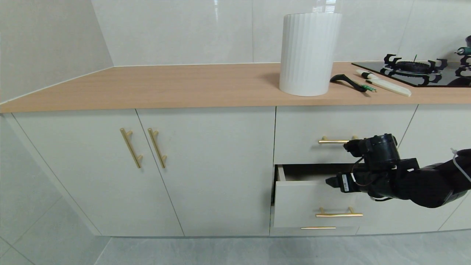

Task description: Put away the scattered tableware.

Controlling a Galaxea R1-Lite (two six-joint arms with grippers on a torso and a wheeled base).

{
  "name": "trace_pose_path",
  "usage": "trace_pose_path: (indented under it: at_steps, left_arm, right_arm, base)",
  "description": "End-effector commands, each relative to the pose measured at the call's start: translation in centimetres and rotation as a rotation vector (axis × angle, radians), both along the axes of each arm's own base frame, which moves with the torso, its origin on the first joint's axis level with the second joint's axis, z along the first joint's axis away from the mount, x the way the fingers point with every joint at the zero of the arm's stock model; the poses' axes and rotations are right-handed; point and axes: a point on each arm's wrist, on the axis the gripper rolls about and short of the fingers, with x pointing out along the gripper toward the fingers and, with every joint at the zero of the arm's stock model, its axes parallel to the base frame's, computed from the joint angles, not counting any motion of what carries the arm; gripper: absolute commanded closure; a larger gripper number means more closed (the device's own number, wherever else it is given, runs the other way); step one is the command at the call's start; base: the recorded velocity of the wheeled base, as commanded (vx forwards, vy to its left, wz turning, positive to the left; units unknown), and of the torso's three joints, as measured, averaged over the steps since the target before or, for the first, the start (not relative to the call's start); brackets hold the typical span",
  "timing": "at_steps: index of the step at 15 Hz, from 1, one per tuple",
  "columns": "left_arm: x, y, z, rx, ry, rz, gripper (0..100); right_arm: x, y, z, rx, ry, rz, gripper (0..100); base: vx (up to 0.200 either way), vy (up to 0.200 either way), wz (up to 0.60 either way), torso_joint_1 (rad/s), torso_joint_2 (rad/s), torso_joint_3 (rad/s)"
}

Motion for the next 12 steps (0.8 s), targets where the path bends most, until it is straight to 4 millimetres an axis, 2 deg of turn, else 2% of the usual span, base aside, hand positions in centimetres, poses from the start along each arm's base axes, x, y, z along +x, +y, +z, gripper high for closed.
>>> trace_pose_path:
  at_steps: [1, 3, 8, 12]
  left_arm:
    - [0.0, 0.0, 0.0, 0.000, 0.000, 0.000, 0]
    - [0.0, 0.0, 0.0, 0.000, 0.000, 0.000, 0]
    - [0.0, 0.0, 0.0, 0.000, 0.000, 0.000, 0]
    - [0.0, 0.0, 0.0, 0.000, 0.000, 0.000, 0]
  right_arm:
    - [0.3, 0.1, 0.6, 0.024, -0.045, -0.010, 0]
    - [1.2, 0.3, 0.1, 0.086, -0.094, -0.048, 0]
    - [3.1, 0.7, -3.7, 0.037, -0.045, -0.092, 0]
    - [2.7, 0.6, -3.2, 0.033, -0.036, -0.091, 0]
  base:
    - [0.000, 0.000, 0.00, 0.000, 0.00, 0.000]
    - [0.000, 0.000, 0.00, 0.000, 0.00, 0.000]
    - [0.000, 0.000, 0.00, 0.000, 0.00, 0.000]
    - [0.000, 0.000, 0.00, 0.000, 0.00, 0.000]
